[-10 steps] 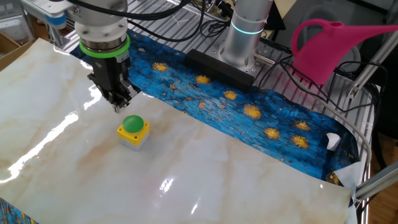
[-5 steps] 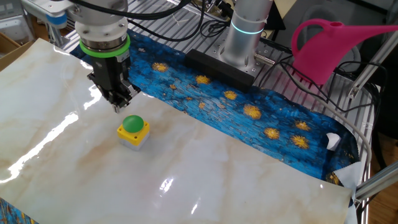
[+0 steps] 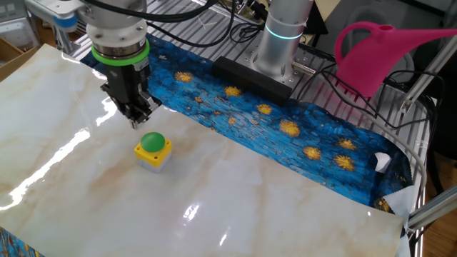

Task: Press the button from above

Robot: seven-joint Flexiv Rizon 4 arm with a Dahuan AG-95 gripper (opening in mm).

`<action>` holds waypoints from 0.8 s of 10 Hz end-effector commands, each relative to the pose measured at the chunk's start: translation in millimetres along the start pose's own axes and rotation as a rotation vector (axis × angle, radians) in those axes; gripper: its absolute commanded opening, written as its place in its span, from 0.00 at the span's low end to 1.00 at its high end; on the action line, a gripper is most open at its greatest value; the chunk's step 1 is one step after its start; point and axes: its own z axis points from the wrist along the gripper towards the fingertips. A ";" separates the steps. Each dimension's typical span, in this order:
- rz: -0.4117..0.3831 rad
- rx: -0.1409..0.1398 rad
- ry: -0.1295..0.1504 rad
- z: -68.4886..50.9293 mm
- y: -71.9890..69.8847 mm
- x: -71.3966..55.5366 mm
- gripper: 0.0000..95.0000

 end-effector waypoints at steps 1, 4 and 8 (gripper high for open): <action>-0.001 -0.003 -0.001 0.3 -0.1 -0.5 0.00; -0.009 -0.004 -0.001 0.5 0.0 -0.6 0.00; -0.013 -0.038 -0.007 0.7 0.1 -0.7 0.00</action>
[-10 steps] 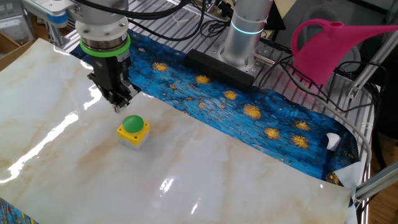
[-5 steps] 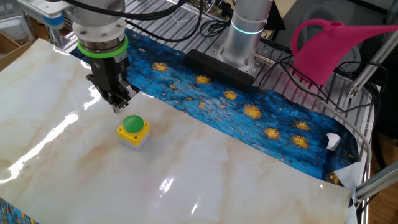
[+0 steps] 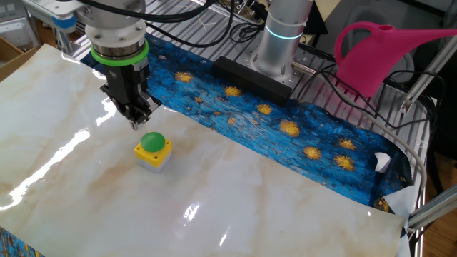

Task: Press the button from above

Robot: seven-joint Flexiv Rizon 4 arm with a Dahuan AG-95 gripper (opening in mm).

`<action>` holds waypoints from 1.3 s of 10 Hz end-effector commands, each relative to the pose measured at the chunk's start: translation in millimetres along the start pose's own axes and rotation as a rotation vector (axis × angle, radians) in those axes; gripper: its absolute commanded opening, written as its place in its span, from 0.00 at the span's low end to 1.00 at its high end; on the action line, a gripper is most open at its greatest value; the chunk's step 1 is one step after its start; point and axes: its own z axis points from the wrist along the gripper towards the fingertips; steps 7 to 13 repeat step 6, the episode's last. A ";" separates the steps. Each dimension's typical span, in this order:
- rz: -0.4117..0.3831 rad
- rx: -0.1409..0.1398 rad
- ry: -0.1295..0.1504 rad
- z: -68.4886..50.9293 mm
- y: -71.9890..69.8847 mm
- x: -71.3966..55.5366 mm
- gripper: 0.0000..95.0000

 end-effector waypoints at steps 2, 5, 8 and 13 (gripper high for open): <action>-0.003 -0.031 -0.015 0.2 0.7 0.0 0.00; 0.015 -0.060 -0.012 -0.1 0.6 0.2 0.00; 0.013 -0.067 -0.012 -0.2 0.6 0.2 0.00; 0.013 -0.067 -0.012 -0.2 0.6 0.2 0.00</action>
